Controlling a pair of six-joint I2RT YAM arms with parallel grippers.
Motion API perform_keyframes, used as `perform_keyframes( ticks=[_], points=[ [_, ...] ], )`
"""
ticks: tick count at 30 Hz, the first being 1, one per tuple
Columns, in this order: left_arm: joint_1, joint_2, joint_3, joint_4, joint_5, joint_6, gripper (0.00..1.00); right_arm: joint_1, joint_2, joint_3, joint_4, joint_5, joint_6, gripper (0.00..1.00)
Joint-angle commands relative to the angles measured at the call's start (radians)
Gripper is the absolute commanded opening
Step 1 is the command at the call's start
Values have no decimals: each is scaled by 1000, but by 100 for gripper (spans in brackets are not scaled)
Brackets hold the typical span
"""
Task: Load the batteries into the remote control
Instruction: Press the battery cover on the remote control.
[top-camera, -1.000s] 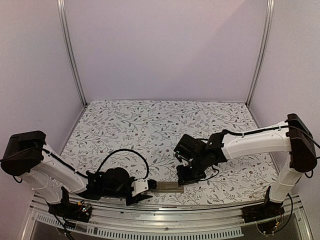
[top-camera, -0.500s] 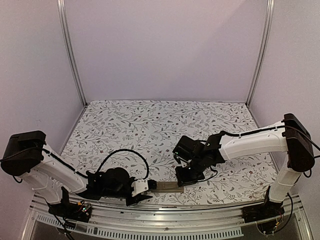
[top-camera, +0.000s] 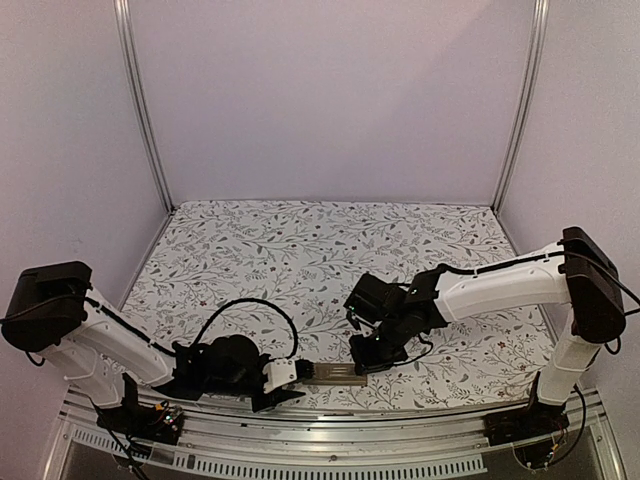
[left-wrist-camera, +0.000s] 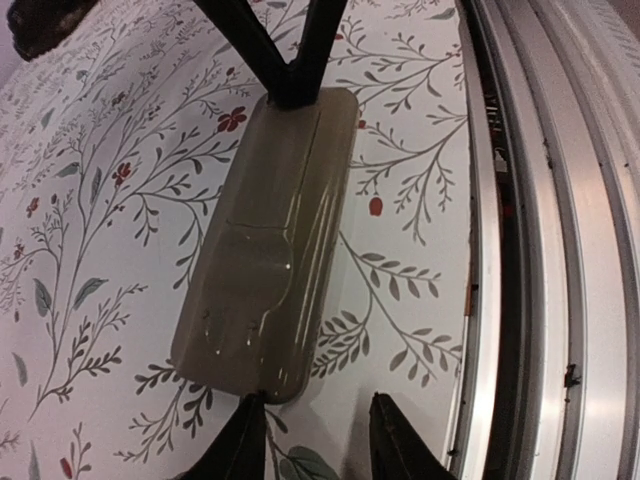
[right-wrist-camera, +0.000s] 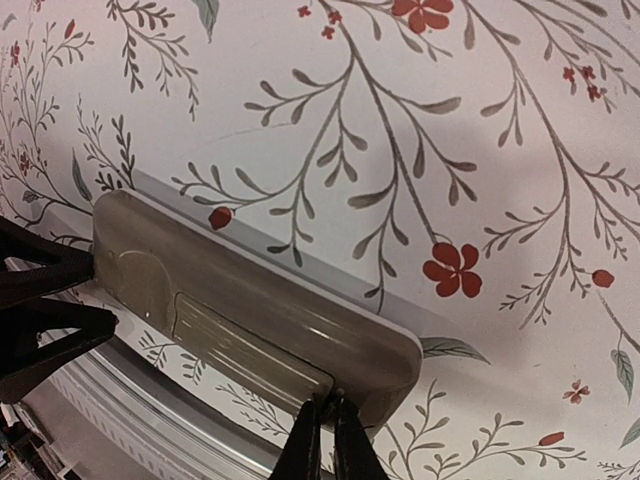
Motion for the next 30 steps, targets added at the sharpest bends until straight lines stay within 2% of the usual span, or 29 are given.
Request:
perform_keyframes(
  ticks=[1,9,15,27,29,30],
  points=[
    [5,-10,4,-12,3,-7,35,13,28,-13,12,6,1,6],
    [5,-12,5,-13,5,-6,35,44,80,40,-100,94,-22,10],
    [5,-14,5,-15,2,-4,35,46,76,104,-136,123,-60,17],
    [5,-17,7,-22,1,-4,35,44,26,162,-157,142,-89,22],
    [5,-18,7,-25,0,-5,35,44,25,175,-163,152,-100,22],
    [5,-21,7,-26,-3,-4,35,44,23,183,-163,154,-105,18]
  ],
)
